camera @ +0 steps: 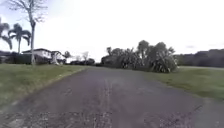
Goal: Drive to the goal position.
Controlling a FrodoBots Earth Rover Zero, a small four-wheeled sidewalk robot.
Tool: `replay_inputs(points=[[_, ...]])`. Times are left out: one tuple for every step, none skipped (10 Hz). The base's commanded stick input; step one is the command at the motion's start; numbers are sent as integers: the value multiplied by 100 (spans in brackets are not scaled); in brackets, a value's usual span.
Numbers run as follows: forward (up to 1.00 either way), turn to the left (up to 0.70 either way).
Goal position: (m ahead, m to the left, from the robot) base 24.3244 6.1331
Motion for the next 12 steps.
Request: replay_inputs(points=[[70, 0], [70, 0], [70, 0], [70, 0], [70, 0], [70, 0], [70, 0], [70, 0], [70, 0], [70, 0], [70, 0], [70, 0]])
